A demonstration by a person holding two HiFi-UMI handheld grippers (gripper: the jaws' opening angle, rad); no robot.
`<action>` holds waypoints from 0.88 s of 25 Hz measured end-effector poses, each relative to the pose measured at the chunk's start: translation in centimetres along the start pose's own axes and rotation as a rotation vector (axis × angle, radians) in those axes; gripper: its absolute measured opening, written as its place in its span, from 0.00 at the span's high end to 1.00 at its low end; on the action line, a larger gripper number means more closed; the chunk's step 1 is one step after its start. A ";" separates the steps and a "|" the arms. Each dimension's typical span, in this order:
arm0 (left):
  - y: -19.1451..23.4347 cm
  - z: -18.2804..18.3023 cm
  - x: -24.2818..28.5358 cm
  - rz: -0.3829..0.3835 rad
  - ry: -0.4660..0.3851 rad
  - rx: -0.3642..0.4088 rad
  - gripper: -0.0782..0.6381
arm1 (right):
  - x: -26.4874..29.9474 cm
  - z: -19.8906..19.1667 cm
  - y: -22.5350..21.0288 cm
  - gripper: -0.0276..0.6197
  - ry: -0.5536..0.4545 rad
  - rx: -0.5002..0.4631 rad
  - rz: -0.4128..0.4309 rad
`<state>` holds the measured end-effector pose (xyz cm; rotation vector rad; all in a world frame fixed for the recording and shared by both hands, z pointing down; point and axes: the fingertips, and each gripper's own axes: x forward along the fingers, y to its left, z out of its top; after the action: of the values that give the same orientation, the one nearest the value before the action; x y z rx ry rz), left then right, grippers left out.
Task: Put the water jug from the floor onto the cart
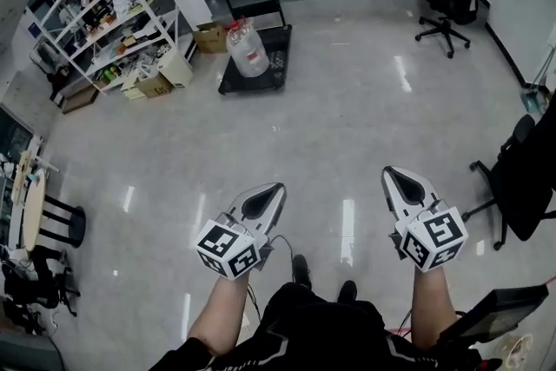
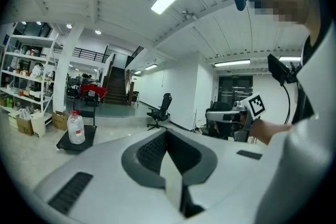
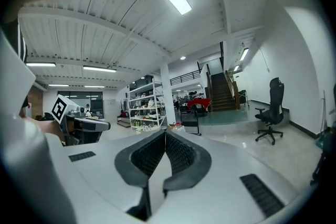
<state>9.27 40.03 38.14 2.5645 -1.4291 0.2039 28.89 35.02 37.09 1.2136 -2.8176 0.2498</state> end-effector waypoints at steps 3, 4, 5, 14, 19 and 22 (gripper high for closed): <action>-1.7 -0.2 -2.3 0.002 0.011 -0.001 0.89 | -2.6 -0.2 1.3 0.95 -0.009 0.006 -0.018; -2.3 -0.2 -2.8 -0.005 0.013 0.001 0.89 | -3.4 -0.2 1.7 0.95 -0.013 0.007 -0.022; -3.0 -0.2 -3.2 -0.016 0.013 0.005 0.89 | -4.2 -0.2 2.1 0.95 -0.017 0.009 -0.027; -5.6 -3.2 -10.0 -0.088 -0.015 0.004 0.89 | -8.0 -2.4 8.7 0.95 0.010 -0.011 -0.070; -5.0 -6.5 -13.4 -0.127 -0.011 -0.041 0.89 | -9.3 -4.8 12.7 0.95 0.062 0.001 -0.113; -5.0 -6.9 -14.8 -0.144 -0.015 -0.049 0.89 | -10.6 -5.2 14.6 0.95 0.078 0.004 -0.137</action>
<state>5.62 56.49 41.16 2.6202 -1.2323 0.1259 25.55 53.33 39.12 1.3592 -2.6562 0.2878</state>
